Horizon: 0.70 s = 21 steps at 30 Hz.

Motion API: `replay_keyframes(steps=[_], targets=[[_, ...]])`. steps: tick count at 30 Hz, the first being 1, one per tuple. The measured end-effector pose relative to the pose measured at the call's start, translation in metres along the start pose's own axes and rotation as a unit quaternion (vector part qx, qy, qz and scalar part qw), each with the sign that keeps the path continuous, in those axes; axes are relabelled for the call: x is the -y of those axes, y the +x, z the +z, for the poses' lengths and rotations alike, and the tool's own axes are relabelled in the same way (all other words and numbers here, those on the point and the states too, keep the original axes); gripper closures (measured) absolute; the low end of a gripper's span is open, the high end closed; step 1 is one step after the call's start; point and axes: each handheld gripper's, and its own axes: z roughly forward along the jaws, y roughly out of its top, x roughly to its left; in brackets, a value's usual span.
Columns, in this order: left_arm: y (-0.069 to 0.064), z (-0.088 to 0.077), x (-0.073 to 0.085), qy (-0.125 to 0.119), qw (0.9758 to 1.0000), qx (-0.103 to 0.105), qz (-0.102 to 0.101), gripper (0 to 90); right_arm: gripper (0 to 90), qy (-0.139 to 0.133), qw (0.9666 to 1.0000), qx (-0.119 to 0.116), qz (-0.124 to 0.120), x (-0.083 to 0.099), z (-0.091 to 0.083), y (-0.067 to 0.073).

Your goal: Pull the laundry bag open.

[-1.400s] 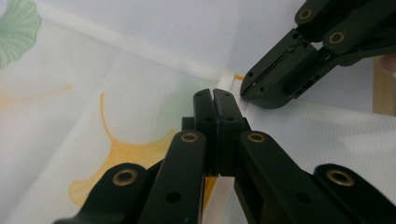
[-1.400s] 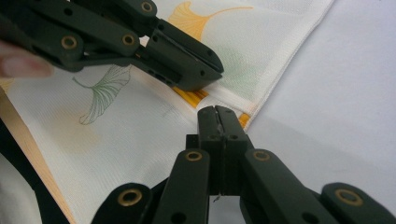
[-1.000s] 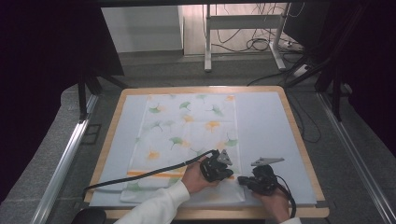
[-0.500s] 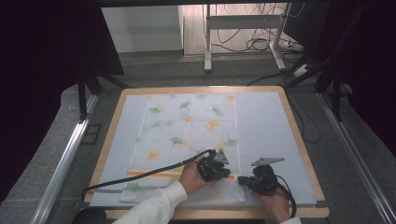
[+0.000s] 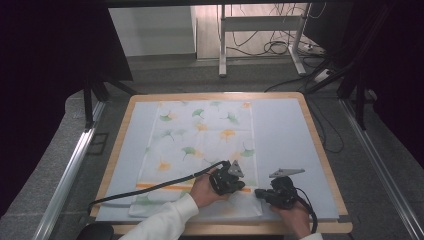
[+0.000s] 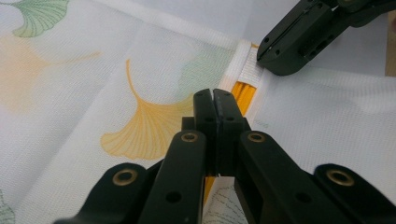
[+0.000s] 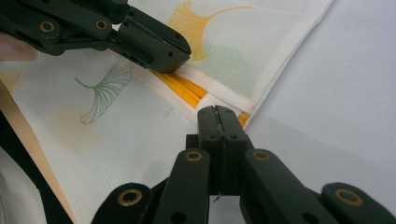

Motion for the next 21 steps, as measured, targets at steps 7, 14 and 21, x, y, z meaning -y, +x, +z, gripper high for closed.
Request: replay_keyframes(steps=[7, 14, 21], targets=[[0.0032, -0.0016, 0.0031, -0.002, 1.0, 0.003, -0.008, 90.0, 89.6, 0.0, 1.0, 0.0, 0.001, 0.0, -0.0001, -0.0001], [0.0055, -0.0048, 0.0071, -0.002, 0.9999, 0.002, -0.013, 90.0, 89.6, 0.001, 1.0, -0.002, 0.001, -0.0001, -0.0002, -0.0004], [0.0044, -0.0076, 0.0084, 0.004, 1.0, -0.006, -0.005, 90.0, 89.6, 0.001, 1.0, -0.002, 0.001, 0.0, -0.0002, -0.0005]])
